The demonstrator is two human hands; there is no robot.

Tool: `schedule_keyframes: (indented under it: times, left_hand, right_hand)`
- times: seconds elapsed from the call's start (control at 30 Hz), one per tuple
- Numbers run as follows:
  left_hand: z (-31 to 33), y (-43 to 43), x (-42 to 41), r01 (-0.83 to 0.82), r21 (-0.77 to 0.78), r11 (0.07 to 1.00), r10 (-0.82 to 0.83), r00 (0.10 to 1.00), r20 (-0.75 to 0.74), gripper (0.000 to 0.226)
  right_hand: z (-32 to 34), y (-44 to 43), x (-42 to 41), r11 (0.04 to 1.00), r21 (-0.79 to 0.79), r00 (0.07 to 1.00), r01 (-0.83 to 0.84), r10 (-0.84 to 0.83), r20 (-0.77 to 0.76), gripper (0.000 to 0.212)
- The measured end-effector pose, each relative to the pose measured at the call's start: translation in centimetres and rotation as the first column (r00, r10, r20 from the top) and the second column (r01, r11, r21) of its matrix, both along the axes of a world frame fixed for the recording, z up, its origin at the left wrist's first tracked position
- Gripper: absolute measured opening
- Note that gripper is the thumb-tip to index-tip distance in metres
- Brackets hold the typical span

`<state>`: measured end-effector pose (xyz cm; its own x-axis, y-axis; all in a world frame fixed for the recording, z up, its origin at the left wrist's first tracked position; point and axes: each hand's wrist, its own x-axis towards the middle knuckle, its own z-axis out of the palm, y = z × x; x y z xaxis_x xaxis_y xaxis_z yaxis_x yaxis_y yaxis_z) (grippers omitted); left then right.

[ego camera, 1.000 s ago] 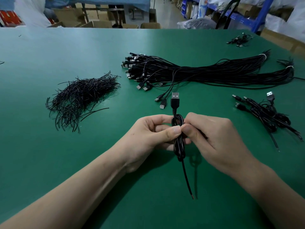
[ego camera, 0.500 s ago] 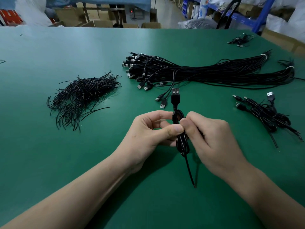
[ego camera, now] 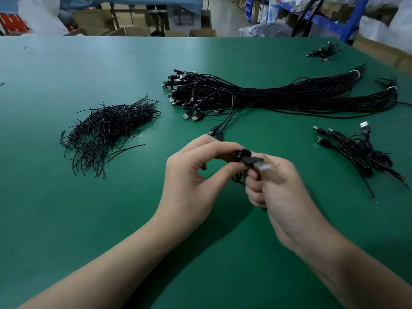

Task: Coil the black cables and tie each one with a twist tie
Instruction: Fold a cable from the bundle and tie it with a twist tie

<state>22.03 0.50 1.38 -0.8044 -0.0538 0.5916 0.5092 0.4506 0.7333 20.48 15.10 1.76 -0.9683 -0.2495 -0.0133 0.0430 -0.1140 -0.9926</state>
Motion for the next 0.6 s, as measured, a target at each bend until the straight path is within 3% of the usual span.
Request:
schedule_keyframes:
  times: [0.1,0.27,0.4,0.53,0.6]
  left_hand:
    - [0.13,-0.21,-0.16,-0.012,-0.073,0.997,0.007,0.997,-0.074,0.016]
    - [-0.07,-0.25,-0.20,0.014,0.054,0.998,-0.016,0.999,0.028,0.023]
    - [0.38,-0.26,0.08,-0.004,-0.131,0.991,-0.017,0.988,-0.156,0.018]
    - [0.27,-0.68,-0.28,-0.142,-0.365,0.920,-0.018,0.916,-0.400,0.007]
    - [0.28,-0.87,-0.47,-0.119,-0.418,0.900,-0.066,0.913,-0.402,0.008]
  right_hand:
    - [0.28,0.24,0.07,0.999,0.007,0.999,-0.037,0.037,0.000,0.052]
    - [0.63,0.01,0.00,0.999,0.037,0.999,-0.037,0.038,-0.014,0.058]
    - [0.74,0.38,0.07,0.997,0.019,0.996,-0.073,0.072,0.061,0.057]
    - [0.47,0.22,0.10,0.998,-0.031,0.995,-0.056,0.059,0.085,0.050]
    - [0.35,0.41,-0.22,1.000,0.010,1.000,-0.013,0.013,0.021,0.051]
